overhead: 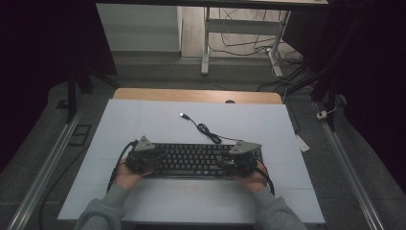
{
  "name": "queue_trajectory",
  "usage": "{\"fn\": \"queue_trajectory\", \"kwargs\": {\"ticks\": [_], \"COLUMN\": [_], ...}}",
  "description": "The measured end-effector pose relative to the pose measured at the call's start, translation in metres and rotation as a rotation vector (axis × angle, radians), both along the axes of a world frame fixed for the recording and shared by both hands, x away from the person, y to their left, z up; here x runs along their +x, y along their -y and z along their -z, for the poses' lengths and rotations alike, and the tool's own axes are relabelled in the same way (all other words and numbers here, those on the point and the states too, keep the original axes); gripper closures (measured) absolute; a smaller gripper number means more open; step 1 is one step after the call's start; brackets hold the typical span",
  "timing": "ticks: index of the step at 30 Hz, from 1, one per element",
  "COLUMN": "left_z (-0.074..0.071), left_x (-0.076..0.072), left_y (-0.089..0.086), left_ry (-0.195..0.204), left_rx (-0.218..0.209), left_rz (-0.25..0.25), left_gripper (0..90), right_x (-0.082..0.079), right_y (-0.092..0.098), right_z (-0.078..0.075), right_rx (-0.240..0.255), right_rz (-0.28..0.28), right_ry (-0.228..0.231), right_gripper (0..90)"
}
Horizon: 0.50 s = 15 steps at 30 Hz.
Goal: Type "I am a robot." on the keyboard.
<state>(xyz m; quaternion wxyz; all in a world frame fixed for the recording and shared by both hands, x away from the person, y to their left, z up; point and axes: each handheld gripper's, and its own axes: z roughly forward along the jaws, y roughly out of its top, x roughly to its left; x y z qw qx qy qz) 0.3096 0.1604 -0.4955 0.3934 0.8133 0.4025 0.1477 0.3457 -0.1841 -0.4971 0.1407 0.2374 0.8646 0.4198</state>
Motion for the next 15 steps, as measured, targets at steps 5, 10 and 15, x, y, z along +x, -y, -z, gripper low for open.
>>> {"fn": "queue_trajectory", "kwargs": {"ticks": [5, 10, 15], "left_z": [0.002, 0.006, 0.013], "left_x": [0.006, 0.011, 0.016], "left_y": [0.008, 0.018, 0.025], "left_ry": [-0.010, -0.015, -0.027], "left_rx": [0.011, 0.037, 0.060], "left_rz": [0.022, 0.033, 0.035], "left_gripper": [88.8, 88.8, 88.8], "right_x": [0.000, 0.000, 0.000], "right_y": [-0.001, -0.002, -0.002], "right_z": [0.001, 0.001, 0.001], "right_rx": [-0.007, -0.012, -0.016], "right_rz": [-0.004, -0.005, -0.003], "right_ry": [-0.004, -0.003, -0.003], "right_gripper": [53.5, 53.4, 53.4]}}
